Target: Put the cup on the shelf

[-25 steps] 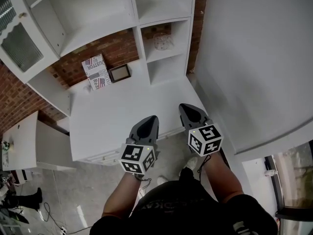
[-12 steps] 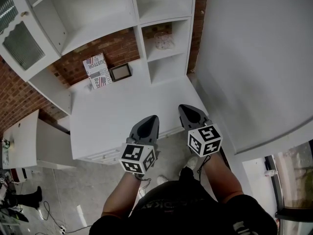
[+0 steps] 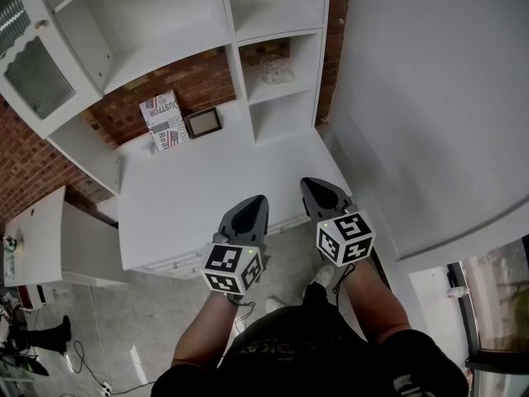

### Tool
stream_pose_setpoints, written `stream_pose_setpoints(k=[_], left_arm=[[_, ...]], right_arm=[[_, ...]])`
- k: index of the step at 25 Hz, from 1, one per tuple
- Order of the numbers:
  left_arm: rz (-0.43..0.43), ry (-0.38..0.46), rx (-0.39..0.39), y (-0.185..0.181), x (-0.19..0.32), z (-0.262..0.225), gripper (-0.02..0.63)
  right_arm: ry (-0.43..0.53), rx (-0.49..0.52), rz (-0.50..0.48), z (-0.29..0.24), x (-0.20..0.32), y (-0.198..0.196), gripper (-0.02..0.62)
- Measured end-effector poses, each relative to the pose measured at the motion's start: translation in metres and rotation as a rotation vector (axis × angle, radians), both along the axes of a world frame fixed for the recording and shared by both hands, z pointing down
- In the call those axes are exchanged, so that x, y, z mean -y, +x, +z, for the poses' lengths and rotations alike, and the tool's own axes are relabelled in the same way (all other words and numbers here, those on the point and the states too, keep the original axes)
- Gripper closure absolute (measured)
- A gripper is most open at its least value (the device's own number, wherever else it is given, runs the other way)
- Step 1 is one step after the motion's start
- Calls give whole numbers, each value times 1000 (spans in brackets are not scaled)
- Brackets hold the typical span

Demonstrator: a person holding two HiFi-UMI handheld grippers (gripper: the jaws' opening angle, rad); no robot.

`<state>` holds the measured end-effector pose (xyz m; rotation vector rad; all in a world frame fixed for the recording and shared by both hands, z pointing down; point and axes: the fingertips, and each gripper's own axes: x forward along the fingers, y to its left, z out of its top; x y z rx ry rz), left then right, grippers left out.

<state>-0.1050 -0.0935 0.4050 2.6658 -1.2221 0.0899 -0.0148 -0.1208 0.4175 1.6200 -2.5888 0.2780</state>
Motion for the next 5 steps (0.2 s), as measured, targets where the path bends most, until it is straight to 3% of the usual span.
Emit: stream_pose_setpoints(k=[5], left_arm=[[1, 2, 1, 0, 1, 0, 601]], right_arm=[[2, 0, -1, 0, 0, -1, 595]])
